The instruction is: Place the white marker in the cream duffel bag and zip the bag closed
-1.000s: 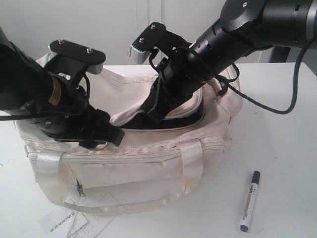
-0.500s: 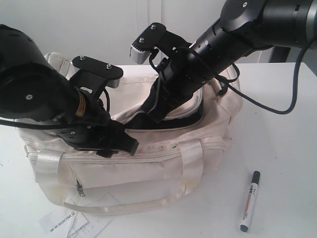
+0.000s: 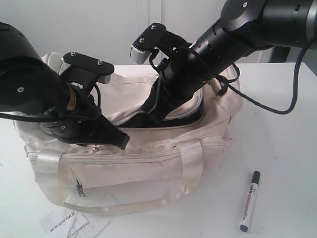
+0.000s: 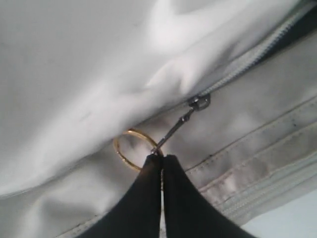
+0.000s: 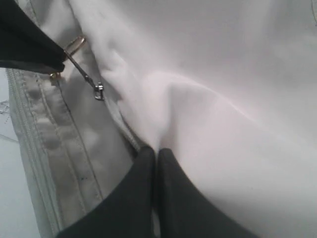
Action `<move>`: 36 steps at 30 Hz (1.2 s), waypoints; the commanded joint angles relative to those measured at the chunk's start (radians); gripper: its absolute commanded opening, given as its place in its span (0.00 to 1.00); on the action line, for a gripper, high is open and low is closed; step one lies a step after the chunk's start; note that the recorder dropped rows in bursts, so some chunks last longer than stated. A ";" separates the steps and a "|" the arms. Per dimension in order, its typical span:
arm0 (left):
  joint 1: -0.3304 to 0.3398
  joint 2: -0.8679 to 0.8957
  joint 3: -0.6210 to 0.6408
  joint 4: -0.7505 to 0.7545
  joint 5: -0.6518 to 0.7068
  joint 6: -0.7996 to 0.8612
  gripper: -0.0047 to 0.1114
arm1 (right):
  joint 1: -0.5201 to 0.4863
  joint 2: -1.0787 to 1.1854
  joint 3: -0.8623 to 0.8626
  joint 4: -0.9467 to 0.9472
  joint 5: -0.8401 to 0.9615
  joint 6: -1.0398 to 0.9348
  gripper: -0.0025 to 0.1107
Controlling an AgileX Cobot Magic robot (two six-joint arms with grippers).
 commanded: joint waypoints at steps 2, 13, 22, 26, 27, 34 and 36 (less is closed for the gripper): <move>0.003 -0.056 0.008 0.022 0.056 0.004 0.04 | -0.006 -0.014 0.001 0.005 0.004 0.002 0.02; 0.003 -0.058 0.008 0.036 0.162 0.053 0.04 | -0.006 -0.014 0.001 0.005 -0.018 0.002 0.02; 0.003 -0.058 0.008 0.078 0.235 0.073 0.04 | -0.006 -0.014 0.001 0.005 -0.018 0.002 0.02; 0.003 -0.065 0.008 0.106 0.246 0.081 0.04 | -0.006 -0.014 0.001 0.005 -0.018 0.002 0.02; 0.003 -0.068 0.008 0.110 0.246 0.084 0.04 | -0.006 -0.014 0.001 0.005 -0.018 0.002 0.02; 0.005 -0.077 0.008 0.120 0.218 0.021 0.04 | -0.006 -0.014 0.001 0.005 -0.018 0.002 0.02; 0.005 -0.075 0.008 0.104 0.186 -0.003 0.07 | -0.006 -0.014 0.001 0.005 -0.018 0.002 0.02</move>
